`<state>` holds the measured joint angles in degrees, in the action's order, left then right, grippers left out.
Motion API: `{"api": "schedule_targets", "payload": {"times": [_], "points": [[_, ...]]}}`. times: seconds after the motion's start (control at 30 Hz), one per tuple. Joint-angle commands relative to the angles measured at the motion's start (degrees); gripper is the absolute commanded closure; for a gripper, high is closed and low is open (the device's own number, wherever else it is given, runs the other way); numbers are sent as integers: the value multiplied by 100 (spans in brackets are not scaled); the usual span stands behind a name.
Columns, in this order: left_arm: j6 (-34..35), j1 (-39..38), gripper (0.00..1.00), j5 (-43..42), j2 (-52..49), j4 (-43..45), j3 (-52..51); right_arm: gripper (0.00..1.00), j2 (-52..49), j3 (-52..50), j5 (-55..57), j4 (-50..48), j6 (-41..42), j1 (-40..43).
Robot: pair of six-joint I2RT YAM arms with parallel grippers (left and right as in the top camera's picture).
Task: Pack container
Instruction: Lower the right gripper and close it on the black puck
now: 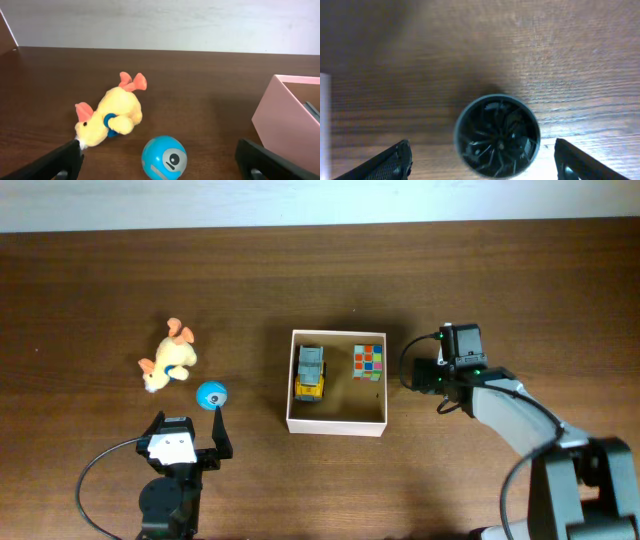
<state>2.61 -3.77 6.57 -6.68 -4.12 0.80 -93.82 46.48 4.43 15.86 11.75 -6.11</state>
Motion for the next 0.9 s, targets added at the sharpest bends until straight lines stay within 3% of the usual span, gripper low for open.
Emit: {"api": "schedule_targets", "payload": {"times": [0.0,0.23,0.47,0.87], "points": [[-109,20,1,-37,37,-4,-26,15,-334,-31,-131,-116,-52,118],[-107,20,1,-35,37,-4,-26,16,-387,-31,-122,-155,-37,133],[-107,20,1,-37,37,-4,-26,29,-387,-31,-98,-245,-35,138],[-109,20,1,-37,37,-4,-26,30,-402,-31,184,-472,-35,138]]}}
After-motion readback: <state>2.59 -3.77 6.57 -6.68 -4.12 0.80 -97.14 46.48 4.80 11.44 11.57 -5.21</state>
